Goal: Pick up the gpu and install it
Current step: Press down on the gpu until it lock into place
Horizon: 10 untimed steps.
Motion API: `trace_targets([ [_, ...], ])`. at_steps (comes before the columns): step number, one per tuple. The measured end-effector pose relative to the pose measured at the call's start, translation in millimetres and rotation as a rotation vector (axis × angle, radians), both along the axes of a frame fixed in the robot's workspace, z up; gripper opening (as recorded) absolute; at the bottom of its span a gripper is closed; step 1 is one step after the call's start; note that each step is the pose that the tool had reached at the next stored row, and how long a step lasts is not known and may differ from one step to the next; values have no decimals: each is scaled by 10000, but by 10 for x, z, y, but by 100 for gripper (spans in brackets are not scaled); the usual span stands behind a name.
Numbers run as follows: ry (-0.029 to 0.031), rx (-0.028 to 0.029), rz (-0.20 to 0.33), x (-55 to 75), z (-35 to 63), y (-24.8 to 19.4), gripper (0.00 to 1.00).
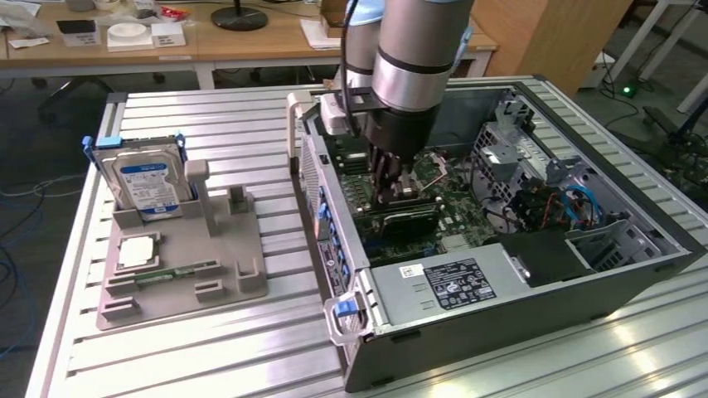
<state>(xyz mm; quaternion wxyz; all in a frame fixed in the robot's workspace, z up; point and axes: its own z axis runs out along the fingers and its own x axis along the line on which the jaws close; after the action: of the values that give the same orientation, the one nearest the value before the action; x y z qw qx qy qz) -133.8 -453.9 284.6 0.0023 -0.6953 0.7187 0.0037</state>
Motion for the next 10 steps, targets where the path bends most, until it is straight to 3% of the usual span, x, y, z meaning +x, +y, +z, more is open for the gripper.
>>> trace_targets([
  [10,-11,-25,0,-267,61,18,11],
])
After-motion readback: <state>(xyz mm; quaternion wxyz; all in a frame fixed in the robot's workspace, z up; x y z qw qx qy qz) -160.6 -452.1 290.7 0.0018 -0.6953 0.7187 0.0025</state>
